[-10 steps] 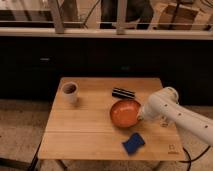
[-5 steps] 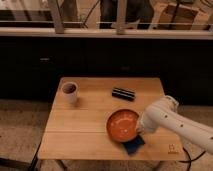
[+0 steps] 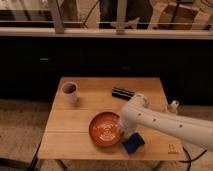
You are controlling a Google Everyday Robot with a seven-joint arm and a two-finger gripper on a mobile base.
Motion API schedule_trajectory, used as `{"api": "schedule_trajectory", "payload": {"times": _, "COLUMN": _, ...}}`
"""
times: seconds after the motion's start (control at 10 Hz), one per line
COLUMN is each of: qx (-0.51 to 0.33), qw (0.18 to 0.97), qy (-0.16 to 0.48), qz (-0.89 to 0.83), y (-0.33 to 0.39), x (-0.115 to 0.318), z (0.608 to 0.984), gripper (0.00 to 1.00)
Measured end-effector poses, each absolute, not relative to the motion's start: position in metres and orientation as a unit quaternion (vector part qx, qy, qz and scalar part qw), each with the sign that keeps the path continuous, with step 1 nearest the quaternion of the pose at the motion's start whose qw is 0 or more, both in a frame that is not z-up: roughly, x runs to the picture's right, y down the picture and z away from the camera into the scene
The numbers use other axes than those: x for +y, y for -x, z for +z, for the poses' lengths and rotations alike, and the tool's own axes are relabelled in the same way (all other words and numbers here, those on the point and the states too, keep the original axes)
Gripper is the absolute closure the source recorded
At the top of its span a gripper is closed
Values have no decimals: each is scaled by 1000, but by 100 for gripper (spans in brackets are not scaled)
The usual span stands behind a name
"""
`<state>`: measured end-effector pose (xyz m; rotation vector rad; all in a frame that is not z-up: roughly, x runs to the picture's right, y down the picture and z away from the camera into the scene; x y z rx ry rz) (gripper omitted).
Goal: Drag the ceramic bowl in a circle
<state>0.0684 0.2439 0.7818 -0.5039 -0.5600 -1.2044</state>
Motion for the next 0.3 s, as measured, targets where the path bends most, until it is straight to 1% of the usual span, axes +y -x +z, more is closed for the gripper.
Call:
{"api": "schedule_trajectory", "payload": {"times": 0.2, "qx": -273, "qw": 744, "qy": 208, "qz": -573, "y": -48, "x": 221, "z": 792, "gripper": 100}}
{"api": "schedule_trajectory", "payload": {"times": 0.3, "qx": -269, "qw": 745, "qy": 210, "qz": -574, "y": -46, "x": 217, "z": 793, "gripper": 100}}
